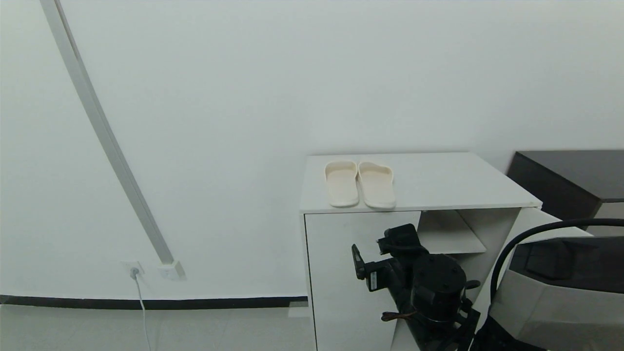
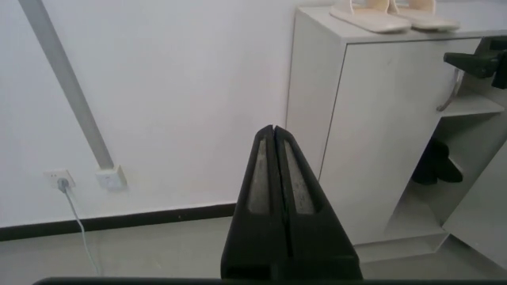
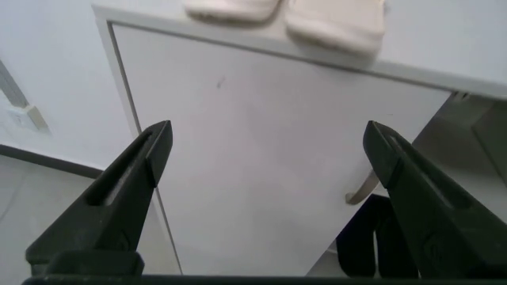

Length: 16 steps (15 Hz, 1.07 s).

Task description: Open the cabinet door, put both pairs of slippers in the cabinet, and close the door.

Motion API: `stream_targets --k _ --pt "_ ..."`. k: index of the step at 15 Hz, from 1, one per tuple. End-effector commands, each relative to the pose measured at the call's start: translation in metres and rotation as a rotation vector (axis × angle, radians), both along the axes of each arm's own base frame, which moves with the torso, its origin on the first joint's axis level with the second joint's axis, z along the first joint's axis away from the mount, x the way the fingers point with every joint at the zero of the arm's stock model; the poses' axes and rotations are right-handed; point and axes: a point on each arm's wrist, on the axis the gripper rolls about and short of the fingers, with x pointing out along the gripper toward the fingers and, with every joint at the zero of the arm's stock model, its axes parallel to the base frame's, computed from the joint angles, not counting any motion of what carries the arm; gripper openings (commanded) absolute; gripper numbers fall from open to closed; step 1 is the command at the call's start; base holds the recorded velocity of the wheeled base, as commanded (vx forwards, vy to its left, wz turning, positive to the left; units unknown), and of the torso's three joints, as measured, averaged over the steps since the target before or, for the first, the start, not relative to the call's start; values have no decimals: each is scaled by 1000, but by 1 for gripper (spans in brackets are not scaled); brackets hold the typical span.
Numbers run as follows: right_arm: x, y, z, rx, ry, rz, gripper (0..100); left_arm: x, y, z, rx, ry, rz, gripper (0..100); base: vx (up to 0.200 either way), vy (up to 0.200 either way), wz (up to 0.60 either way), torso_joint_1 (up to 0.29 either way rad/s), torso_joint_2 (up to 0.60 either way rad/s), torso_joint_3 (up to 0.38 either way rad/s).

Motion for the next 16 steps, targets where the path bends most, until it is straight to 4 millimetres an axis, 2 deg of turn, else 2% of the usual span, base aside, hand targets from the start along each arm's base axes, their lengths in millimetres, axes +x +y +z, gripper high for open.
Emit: stream_targets --k 1,8,9,10,11,14,16 --pt "0 0 0 -1 1 0 100 0 0 0 0 0 0 0 0 0 0 251 -588 -339" --pt "8 -5 2 -19 -26 29 100 0 0 0 0 0 0 0 0 0 0 239 -523 -291" --pt "12 -4 9 -6 -50 53 100 0 0 0 0 0 0 0 0 0 0 183 -393 -212" --pt "23 1 24 15 -77 43 100 0 0 0 0 0 0 0 0 0 0 188 -383 -207" --pt "39 0 35 4 -37 13 100 0 0 0 0 0 0 0 0 0 0 178 -383 -203" --pt "52 7 83 85 154 -61 100 0 0 0 2 0 0 0 0 0 0 80 -169 -85" --pt "58 12 93 133 172 -164 100 0 0 0 2 0 0 0 0 0 0 0 0 0"
